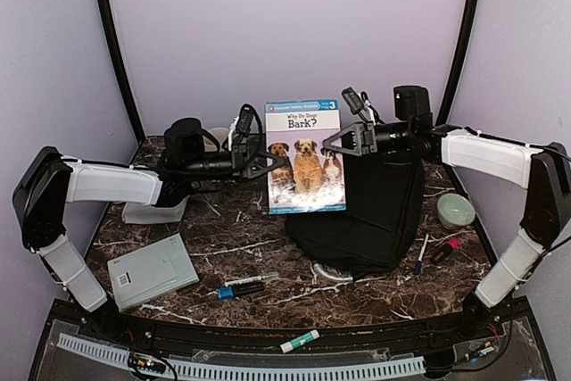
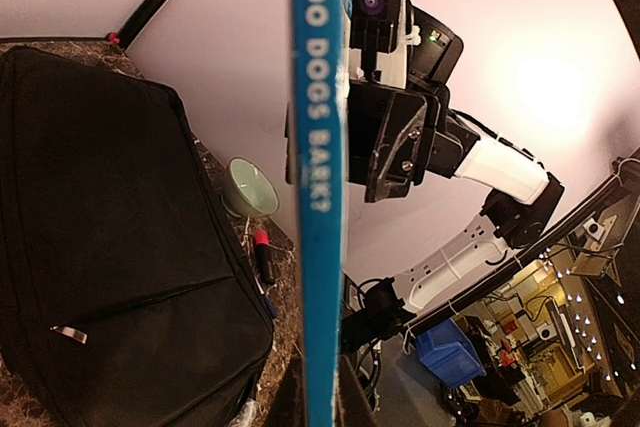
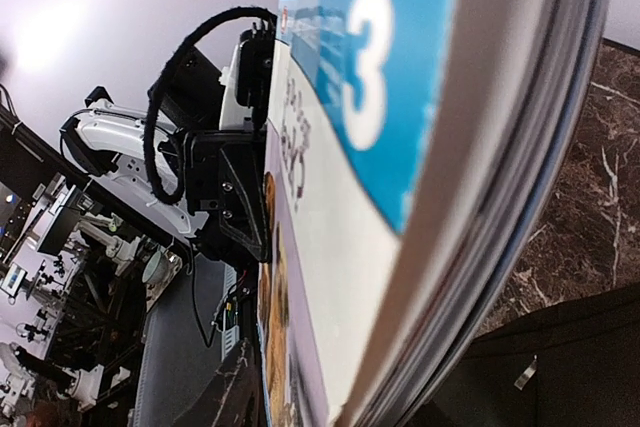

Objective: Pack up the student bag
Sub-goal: Pick up the book from the center of the board.

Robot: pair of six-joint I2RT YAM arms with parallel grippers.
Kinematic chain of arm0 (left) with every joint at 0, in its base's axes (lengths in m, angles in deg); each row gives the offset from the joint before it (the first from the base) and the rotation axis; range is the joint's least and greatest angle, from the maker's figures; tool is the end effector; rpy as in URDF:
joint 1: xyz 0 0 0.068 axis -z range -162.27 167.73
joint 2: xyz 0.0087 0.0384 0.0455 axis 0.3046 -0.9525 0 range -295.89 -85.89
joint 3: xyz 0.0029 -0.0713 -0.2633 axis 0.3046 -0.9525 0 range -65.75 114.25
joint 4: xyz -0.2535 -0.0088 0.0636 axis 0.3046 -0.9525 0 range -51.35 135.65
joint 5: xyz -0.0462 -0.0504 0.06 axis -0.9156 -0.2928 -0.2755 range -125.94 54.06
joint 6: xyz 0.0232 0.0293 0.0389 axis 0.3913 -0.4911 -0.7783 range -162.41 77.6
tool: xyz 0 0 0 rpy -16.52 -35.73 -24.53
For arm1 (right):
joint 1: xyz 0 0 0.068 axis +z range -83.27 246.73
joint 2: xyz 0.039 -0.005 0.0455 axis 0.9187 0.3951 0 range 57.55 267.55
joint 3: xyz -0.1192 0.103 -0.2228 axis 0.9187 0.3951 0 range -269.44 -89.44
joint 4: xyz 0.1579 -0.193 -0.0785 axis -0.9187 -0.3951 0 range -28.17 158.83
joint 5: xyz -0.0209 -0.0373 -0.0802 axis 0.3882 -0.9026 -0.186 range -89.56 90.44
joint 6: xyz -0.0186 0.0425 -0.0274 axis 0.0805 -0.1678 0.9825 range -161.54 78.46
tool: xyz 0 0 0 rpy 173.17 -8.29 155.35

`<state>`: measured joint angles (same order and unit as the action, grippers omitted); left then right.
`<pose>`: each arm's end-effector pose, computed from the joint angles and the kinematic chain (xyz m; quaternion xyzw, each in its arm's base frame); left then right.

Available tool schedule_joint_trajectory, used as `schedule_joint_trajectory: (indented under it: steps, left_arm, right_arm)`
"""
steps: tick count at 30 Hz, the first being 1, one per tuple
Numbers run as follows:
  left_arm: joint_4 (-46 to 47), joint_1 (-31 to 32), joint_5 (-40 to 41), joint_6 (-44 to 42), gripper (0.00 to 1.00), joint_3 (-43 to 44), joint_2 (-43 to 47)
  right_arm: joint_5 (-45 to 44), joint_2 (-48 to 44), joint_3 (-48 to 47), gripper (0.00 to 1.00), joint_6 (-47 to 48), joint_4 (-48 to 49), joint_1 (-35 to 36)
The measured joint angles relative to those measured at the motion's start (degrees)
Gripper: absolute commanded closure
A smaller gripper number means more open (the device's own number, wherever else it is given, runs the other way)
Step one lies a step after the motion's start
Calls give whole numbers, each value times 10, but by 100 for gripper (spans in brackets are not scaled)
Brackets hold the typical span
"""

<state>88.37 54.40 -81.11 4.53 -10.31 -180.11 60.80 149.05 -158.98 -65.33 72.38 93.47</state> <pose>0.2792 -0.2393 0.2769 0.2232 0.6526 -0.6452 0.3285 0.3107 0.1910 0.3125 -0.3120 0.6934 0.5846 0.2832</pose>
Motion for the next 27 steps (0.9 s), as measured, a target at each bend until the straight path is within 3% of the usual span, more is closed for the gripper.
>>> schedule_joint_trajectory:
  steps: [5, 18, 20, 24, 27]
  left_arm:
    - [0, 0, 0, -1, 100, 0, -2]
    - [-28, 0, 24, -24, 100, 0, -2]
    - [-39, 0, 35, -34, 93, 1, -2]
    - [-80, 5, 59, -70, 61, 15, -2]
    - [-135, 6, 82, -100, 57, 32, -2]
  right_arm:
    - [0, 15, 1, 67, -3, -5, 0]
    - [18, 17, 25, 100, -21, 17, 10]
    - [19, 17, 25, 100, -22, 18, 9]
    - [25, 4, 42, 100, -23, 22, -3]
    - [29, -30, 67, 100, -22, 17, -43]
